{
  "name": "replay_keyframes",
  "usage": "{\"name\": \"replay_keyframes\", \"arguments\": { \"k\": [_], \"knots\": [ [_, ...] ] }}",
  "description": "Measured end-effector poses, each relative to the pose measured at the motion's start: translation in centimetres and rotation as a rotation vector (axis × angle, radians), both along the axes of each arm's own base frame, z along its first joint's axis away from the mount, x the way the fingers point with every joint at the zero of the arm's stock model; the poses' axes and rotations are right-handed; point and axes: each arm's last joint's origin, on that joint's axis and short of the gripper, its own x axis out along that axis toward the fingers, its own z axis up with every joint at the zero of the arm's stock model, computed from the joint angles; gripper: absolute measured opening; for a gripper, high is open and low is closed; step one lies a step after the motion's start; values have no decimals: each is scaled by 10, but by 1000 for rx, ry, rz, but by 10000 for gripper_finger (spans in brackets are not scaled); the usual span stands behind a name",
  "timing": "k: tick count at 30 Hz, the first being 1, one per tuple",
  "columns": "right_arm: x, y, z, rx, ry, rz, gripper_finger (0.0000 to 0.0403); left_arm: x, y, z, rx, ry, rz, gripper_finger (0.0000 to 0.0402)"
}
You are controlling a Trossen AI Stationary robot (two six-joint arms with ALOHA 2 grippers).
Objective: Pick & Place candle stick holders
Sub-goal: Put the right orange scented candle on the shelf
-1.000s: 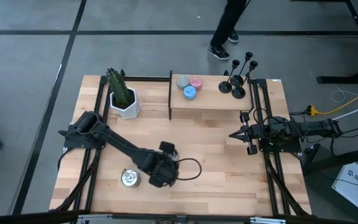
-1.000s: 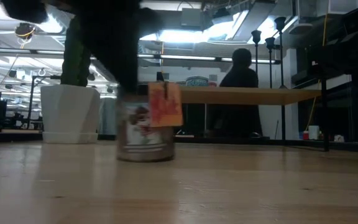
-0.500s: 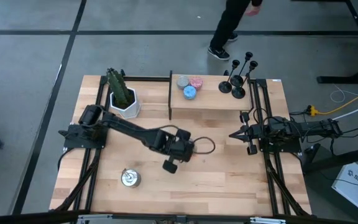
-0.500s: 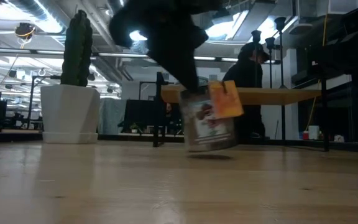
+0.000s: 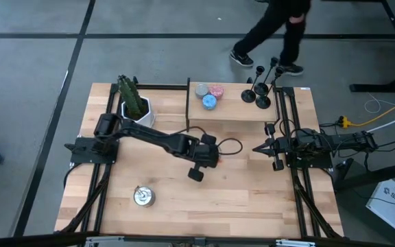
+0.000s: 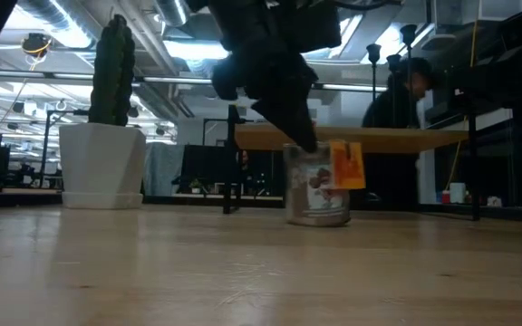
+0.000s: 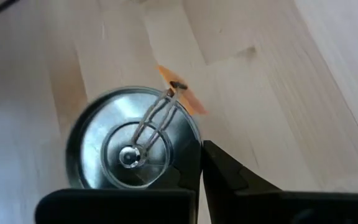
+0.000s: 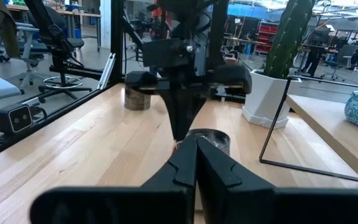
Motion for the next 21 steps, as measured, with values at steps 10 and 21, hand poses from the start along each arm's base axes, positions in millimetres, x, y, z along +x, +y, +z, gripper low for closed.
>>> {"name": "replay_keyframes", "arguments": {
  "k": [10,21],
  "knots": [
    [0,0,0,0,0,0,11,7,-2,-6,63,-46,-62,15],
    [0,0,0,0,0,0,11,8,-4,-1,202,-60,-16,5]
  ]
}}
